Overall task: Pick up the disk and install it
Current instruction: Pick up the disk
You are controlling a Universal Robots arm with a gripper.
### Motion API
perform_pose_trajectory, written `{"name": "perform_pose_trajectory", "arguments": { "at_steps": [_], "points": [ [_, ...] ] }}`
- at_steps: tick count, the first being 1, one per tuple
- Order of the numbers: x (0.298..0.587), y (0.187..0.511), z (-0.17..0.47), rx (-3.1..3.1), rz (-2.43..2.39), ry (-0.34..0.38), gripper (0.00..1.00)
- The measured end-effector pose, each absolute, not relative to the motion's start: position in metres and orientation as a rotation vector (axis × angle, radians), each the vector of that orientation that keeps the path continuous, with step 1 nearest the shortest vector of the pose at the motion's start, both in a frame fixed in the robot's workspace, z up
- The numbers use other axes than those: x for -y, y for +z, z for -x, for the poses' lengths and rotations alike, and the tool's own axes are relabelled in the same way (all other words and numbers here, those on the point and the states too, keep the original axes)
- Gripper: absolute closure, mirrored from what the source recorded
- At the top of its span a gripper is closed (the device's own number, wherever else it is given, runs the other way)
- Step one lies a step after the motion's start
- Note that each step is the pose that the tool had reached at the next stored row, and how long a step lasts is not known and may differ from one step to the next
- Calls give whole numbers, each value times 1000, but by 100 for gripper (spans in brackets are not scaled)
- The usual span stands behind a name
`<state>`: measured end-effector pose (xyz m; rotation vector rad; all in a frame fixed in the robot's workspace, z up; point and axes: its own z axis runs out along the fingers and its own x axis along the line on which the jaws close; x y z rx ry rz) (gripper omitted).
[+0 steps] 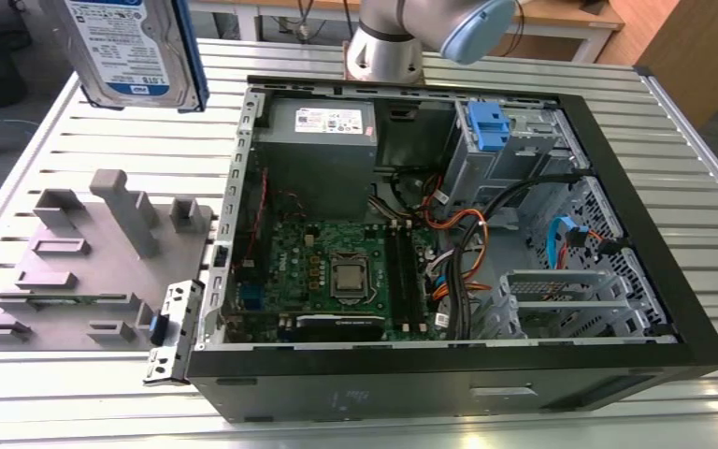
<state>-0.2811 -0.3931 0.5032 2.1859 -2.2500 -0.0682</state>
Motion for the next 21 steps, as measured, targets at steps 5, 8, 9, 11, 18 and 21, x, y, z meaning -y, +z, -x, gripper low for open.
{"name": "perform_pose_trajectory", "arguments": {
  "at_steps": [5, 8, 9, 11, 18, 21],
  "points": [
    [393, 503, 262, 2250, -2186, -68, 65],
    [393, 503, 254, 2250, -2186, -68, 65],
    [393, 503, 252, 2250, -2186, -68, 65],
    [393, 503, 247, 2250, -2186, -68, 65],
    [393, 503, 236, 2250, -2186, -68, 65],
    [393, 503, 235, 2250, -2186, -68, 65]
  ]
}}
